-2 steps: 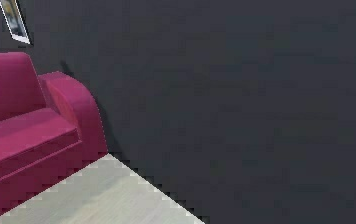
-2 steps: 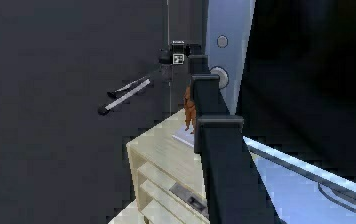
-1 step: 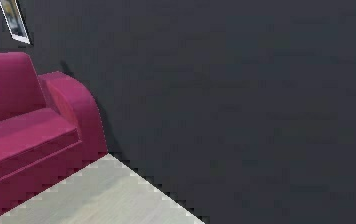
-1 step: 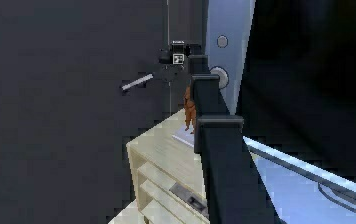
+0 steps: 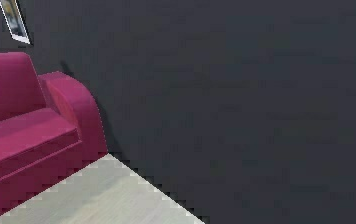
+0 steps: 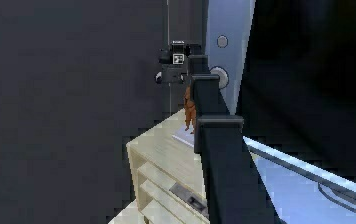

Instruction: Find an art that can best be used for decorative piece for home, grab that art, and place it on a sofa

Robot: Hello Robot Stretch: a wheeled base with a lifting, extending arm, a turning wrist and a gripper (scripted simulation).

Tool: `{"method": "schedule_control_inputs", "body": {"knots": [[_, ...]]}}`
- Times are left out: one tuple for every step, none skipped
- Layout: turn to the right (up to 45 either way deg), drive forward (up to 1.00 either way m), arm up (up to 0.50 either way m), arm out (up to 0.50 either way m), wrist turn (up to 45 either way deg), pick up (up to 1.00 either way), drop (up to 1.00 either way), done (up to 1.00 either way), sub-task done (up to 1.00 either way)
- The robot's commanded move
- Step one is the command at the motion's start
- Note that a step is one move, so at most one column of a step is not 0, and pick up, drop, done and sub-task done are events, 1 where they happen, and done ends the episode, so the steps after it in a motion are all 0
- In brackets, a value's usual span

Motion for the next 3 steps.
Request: {"method": "schedule_control_inputs", "body": {"knots": [[0.0,0.0,0.0,0.0,33.0,0.0,0.0,0.0,0.0],[0.0,0.0,-0.02,0.0,0.0,0.0,0.0,0.0,0.0],[0.0,0.0,-0.32,0.0,0.0,0.0,0.0,0.0,0.0]]}}
